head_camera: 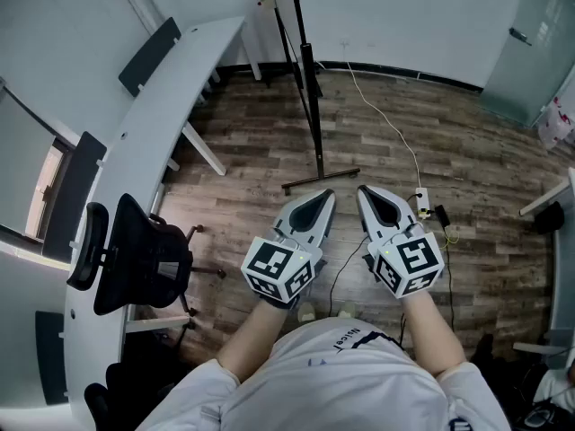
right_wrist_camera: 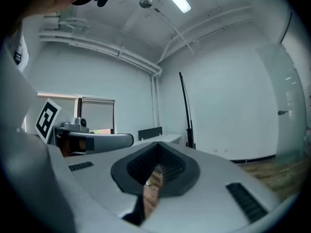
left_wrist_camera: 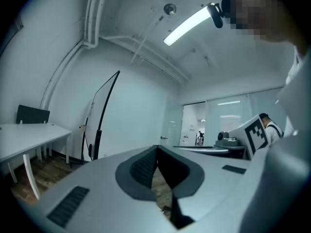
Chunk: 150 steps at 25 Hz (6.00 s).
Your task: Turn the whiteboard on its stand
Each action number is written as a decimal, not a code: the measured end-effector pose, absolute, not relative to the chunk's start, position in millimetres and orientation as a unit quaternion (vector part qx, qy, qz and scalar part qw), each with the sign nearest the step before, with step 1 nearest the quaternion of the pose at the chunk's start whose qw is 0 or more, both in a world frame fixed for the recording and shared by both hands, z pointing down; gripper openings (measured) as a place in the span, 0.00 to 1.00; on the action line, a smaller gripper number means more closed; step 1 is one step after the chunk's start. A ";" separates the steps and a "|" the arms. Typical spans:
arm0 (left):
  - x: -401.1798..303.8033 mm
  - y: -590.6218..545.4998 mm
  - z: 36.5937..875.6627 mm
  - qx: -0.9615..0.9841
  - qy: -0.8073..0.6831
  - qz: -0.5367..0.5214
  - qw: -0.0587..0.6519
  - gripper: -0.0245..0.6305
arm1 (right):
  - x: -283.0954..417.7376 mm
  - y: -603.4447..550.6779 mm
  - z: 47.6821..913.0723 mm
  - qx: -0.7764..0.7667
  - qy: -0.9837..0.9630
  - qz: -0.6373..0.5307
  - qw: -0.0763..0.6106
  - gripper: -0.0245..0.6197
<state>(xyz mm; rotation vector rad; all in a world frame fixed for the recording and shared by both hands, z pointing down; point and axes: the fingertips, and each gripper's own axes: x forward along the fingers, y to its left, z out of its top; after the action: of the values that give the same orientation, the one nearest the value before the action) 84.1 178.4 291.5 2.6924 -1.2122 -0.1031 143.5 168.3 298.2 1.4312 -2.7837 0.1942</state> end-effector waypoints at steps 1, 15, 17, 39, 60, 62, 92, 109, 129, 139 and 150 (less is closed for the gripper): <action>85.7 178.3 292.1 0.907 -0.409 -0.034 0.093 0.06 | 144.3 168.7 298.8 0.456 -0.888 0.062 0.003 0.05; 107.7 177.8 307.8 0.908 -0.408 -0.025 0.096 0.06 | 165.3 170.2 312.3 0.443 -0.892 0.092 -0.020 0.06; 110.5 178.5 309.1 0.907 -0.410 -0.025 0.091 0.06 | 171.8 172.8 311.9 0.440 -0.893 0.093 -0.029 0.06; 92.7 78.7 353.3 0.889 -0.445 -0.003 0.107 0.06 | 170.6 81.7 335.0 0.443 -0.890 0.108 -0.022 0.06; 23.2 -117.2 396.7 0.925 -0.365 0.009 0.100 0.06 | 82.9 -109.5 340.6 0.509 -0.855 0.101 0.003 0.06; 23.8 -126.1 402.5 0.927 -0.360 0.010 0.102 0.06 | 84.4 -120.9 343.5 0.514 -0.851 0.104 0.003 0.06; 23.6 -316.3 560.9 0.897 -0.406 0.085 0.152 0.12 | 88.0 -343.3 445.0 0.484 -0.862 0.143 0.036 0.06; 34.2 -373.8 729.8 0.911 -0.306 0.202 0.188 0.26 | 94.6 -353.0 489.8 0.548 -0.819 0.158 0.064 0.06; 60.3 -367.3 727.3 0.936 -0.240 0.183 0.183 0.26 | 95.3 -333.0 498.1 0.566 -0.806 0.161 0.071 0.06; 67.6 -321.1 728.3 0.934 -0.222 0.182 0.213 0.26 | 104.2 -303.0 484.3 0.584 -0.791 0.158 0.086 0.06; 70.5 -277.6 733.1 0.927 -0.229 0.187 0.232 0.26 | 109.0 -265.0 473.0 0.586 -0.791 0.152 0.091 0.06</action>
<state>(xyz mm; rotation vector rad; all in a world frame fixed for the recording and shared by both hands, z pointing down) 70.5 -277.6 733.1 2.5473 -0.6283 0.5137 109.0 -265.0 473.0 1.7414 -2.3499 0.4505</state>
